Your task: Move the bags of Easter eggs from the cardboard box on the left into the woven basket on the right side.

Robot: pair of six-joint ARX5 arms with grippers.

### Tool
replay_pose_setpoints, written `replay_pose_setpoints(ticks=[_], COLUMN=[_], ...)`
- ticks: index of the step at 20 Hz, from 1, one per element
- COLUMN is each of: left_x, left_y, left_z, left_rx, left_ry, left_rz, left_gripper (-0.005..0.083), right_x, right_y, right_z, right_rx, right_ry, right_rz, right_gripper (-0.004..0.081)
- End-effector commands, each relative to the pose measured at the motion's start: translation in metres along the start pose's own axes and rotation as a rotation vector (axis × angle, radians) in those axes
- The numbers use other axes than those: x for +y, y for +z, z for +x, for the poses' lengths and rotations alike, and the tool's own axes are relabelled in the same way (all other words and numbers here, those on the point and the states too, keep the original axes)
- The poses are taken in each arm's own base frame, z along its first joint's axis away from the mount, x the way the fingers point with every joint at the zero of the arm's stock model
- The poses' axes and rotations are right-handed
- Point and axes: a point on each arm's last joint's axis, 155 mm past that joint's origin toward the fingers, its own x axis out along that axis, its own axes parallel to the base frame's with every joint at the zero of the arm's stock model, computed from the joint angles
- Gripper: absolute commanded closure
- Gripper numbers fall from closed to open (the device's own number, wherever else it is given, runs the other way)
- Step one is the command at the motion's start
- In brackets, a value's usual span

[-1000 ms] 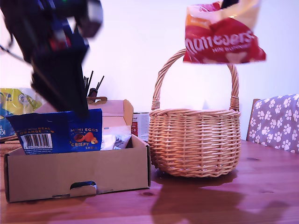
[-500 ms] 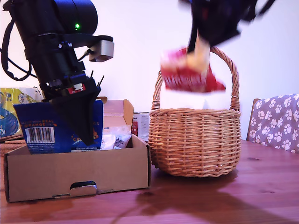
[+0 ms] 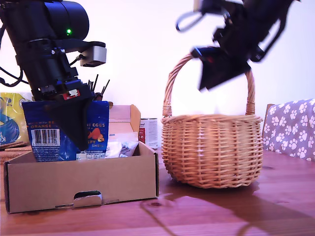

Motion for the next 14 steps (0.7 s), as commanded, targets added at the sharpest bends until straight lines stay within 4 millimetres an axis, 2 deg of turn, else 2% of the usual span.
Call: replay_pose_setpoints(ticks=[1, 4, 8, 9, 11, 14], left_x=[-0.004, 0.001, 0.009, 0.009, 0.008, 0.007], left_y=[-0.009, -0.009, -0.020, -0.023, -0.028, -0.023], left_z=[0.010, 0.015, 0.029, 0.033, 0.041, 0.047], left_rx=[0.026, 0.027, 0.064, 0.076, 0.098, 0.079], left_ry=[-0.017, -0.008, -0.017, -0.024, -0.042, -0.055], left_rz=[0.008, 0.003, -0.012, -0.020, -0.026, -0.025], left_gripper=[0.0064, 0.0064, 0.0071, 0.0098, 0.0234, 0.0533], right_x=[0.007, 0.018, 0.029, 0.030, 0.030, 0.028], right_y=[0.011, 0.026, 0.044, 0.046, 0.048, 0.041], right_z=[-0.003, -0.022, -0.070, -0.084, -0.111, -0.153], right_rx=[-0.016, -0.005, -0.042, -0.053, -0.070, -0.072], right_ry=[0.016, 0.047, 0.072, 0.075, 0.076, 0.078], right_rz=[0.014, 0.000, 0.005, 0.004, 0.002, 0.017], right_gripper=[0.0346, 0.0346, 0.0346, 0.0346, 0.0346, 0.0346])
